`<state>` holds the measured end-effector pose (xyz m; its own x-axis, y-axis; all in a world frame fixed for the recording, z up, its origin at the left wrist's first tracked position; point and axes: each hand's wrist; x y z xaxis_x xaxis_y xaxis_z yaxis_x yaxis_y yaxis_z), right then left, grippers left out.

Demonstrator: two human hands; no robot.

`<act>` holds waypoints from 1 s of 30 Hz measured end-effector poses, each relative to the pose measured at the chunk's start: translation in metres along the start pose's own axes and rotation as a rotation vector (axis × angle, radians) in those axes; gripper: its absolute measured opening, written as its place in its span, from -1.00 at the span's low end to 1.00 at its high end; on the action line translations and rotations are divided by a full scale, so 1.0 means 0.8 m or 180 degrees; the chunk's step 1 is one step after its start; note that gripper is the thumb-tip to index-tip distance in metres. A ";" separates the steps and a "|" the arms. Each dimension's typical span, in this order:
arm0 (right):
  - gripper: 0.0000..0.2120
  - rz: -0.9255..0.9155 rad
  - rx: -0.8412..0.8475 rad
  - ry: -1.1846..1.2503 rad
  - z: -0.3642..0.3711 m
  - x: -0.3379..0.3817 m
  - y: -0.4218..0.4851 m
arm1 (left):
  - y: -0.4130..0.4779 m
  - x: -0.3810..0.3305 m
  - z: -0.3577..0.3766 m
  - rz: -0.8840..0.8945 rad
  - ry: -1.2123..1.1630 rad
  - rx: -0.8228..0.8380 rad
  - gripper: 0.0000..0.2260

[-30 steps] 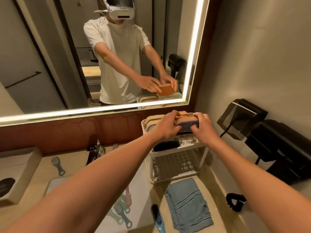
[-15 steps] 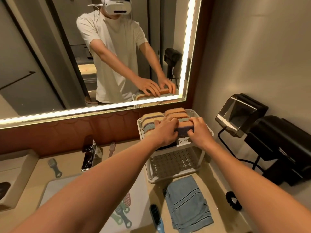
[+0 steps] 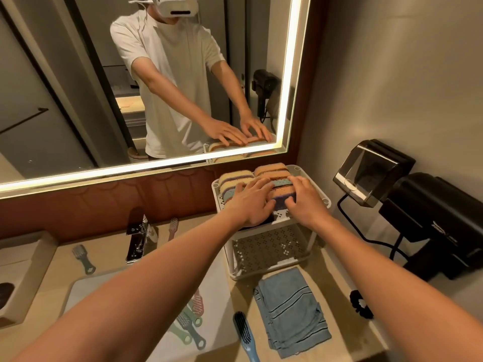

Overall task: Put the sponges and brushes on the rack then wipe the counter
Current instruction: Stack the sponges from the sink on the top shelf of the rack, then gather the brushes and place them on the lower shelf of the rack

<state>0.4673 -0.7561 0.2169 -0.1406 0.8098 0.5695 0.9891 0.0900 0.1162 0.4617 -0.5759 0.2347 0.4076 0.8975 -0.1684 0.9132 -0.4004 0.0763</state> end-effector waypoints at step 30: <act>-0.49 -0.1238 0.0615 0.0215 0.217 0.259 -0.029 | -0.232 0.285 0.016 -0.1188 0.0055 -0.0709 -0.57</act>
<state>0.4227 -0.4898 0.1906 -0.5004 0.6551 0.5661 0.8509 0.4928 0.1818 0.3856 -0.2993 0.1696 0.0477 0.9769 -0.2083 0.9746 0.0002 0.2239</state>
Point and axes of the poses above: each hand's wrist, its own y-axis towards the middle knuckle, its own z-axis out of the palm, x = y × z, and after that the axes turned 3 degrees about y, right-handed
